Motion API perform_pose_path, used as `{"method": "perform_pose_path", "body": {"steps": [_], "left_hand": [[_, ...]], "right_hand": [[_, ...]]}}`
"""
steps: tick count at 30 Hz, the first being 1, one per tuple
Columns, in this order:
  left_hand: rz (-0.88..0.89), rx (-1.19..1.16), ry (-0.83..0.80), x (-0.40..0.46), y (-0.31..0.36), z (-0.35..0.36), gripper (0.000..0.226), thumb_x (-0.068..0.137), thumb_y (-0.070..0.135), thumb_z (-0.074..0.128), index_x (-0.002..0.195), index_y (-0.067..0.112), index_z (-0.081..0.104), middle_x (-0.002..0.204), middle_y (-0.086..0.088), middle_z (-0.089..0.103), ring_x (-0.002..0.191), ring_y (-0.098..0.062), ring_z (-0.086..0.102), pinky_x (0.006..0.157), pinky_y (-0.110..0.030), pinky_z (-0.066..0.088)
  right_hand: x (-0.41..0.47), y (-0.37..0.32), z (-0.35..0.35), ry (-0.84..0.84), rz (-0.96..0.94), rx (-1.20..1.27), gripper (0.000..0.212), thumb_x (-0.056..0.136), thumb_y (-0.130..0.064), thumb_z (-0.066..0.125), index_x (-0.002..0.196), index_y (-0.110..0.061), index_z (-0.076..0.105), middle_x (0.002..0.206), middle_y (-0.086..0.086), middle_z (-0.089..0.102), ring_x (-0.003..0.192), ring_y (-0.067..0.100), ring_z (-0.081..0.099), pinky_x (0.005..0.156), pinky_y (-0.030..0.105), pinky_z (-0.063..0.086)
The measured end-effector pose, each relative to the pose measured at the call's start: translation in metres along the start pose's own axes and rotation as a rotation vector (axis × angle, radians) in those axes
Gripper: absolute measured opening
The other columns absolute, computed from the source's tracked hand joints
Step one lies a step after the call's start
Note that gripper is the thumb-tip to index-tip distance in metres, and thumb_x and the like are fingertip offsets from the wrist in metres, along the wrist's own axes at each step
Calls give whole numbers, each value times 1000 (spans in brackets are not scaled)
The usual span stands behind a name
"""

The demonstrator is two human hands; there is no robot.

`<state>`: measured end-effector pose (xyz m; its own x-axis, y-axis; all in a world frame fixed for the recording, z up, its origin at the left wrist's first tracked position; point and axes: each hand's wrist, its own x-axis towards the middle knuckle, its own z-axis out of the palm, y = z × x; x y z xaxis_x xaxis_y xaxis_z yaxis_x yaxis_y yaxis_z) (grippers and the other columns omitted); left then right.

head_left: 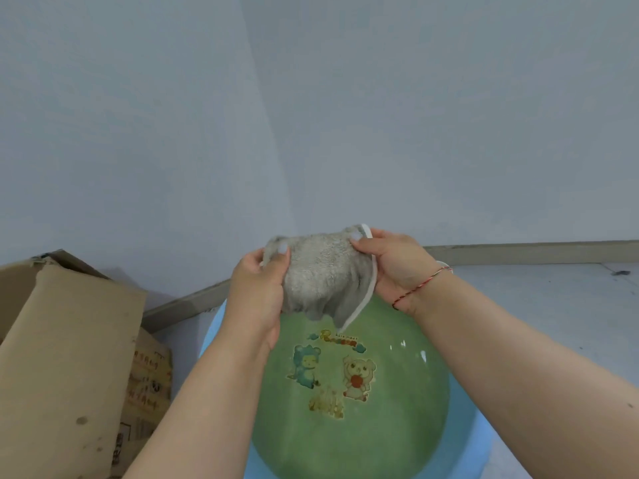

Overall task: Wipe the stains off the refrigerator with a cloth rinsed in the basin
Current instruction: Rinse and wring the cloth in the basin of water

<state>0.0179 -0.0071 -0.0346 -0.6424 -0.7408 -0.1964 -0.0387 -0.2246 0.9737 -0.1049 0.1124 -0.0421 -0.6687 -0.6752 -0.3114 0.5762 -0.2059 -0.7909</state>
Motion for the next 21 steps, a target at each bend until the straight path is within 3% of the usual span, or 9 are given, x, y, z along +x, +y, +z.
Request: {"method": "perform_pose_path", "body": {"steps": [3, 5, 7, 10, 12, 14, 17, 19, 21], "left_hand": [[2, 103, 57, 6, -2, 2, 27, 91, 33, 62, 115, 25, 53, 120, -9, 62, 107, -20, 62, 96, -43, 49], [5, 132, 12, 7, 6, 10, 9, 96, 24, 56, 103, 26, 62, 114, -12, 65, 92, -17, 63, 85, -36, 51], [-20, 78, -106, 4, 24, 18, 14, 89, 18, 66, 102, 24, 65, 112, -13, 63, 88, -18, 64, 79, -33, 52], [-20, 155, -297, 0, 54, 22, 63, 55, 5, 88, 109, 27, 62, 103, -7, 66, 87, -16, 66, 75, -30, 55], [36, 383, -318, -7, 80, 27, 63, 58, -4, 86, 106, 30, 63, 94, -2, 69, 81, -14, 66, 77, -30, 55], [135, 612, -282, -11, 108, 40, 46, 67, 1, 82, 97, 30, 64, 84, 6, 67, 73, -11, 61, 70, -25, 51], [329, 831, -260, -19, 150, 64, 19, 69, 23, 84, 76, 29, 66, 81, 0, 60, 67, -8, 51, 59, -15, 36], [323, 800, -304, -30, 181, 81, 19, 69, 31, 83, 73, 25, 65, 94, 1, 59, 78, -3, 54, 67, -11, 38], [140, 486, -421, -46, 221, 104, 27, 64, 34, 86, 76, 20, 66, 94, 7, 64, 84, -5, 60, 79, -20, 47]], "right_hand": [[2, -1, -8, 183, -82, -245, 70, 82, -4, 70, 141, -14, 33, 124, 21, 53, 107, 33, 62, 92, 44, 52], [-6, -6, -12, 106, -96, -354, 89, 72, -7, 79, 142, -27, 28, 123, 16, 51, 112, 32, 59, 97, 44, 49], [-20, -17, -8, -38, -68, -598, 92, 66, -4, 83, 141, -26, 34, 126, 7, 50, 116, 21, 56, 96, 32, 49], [-32, -40, -6, 58, -135, -1152, 56, 68, -5, 79, 119, -18, 58, 105, -2, 60, 99, 13, 57, 79, 19, 44], [-43, -62, -5, 209, -242, -1325, 17, 70, -10, 72, 85, -15, 67, 80, 1, 61, 85, 18, 54, 63, 18, 39], [-57, -93, -6, 268, -296, -1296, 14, 68, -11, 73, 67, -20, 61, 77, -1, 53, 85, 13, 45, 62, 10, 31], [-89, -148, 2, 261, -266, -1085, 21, 61, -12, 74, 62, -25, 58, 97, -7, 54, 92, 6, 50, 75, 10, 36], [-115, -188, 6, 196, -174, -785, 13, 55, -12, 67, 66, -19, 64, 79, -6, 60, 75, 8, 55, 67, 17, 42], [-141, -231, 8, 131, -114, -499, 15, 56, -9, 70, 68, -16, 65, 66, -1, 59, 66, 16, 54, 62, 27, 41]]}}
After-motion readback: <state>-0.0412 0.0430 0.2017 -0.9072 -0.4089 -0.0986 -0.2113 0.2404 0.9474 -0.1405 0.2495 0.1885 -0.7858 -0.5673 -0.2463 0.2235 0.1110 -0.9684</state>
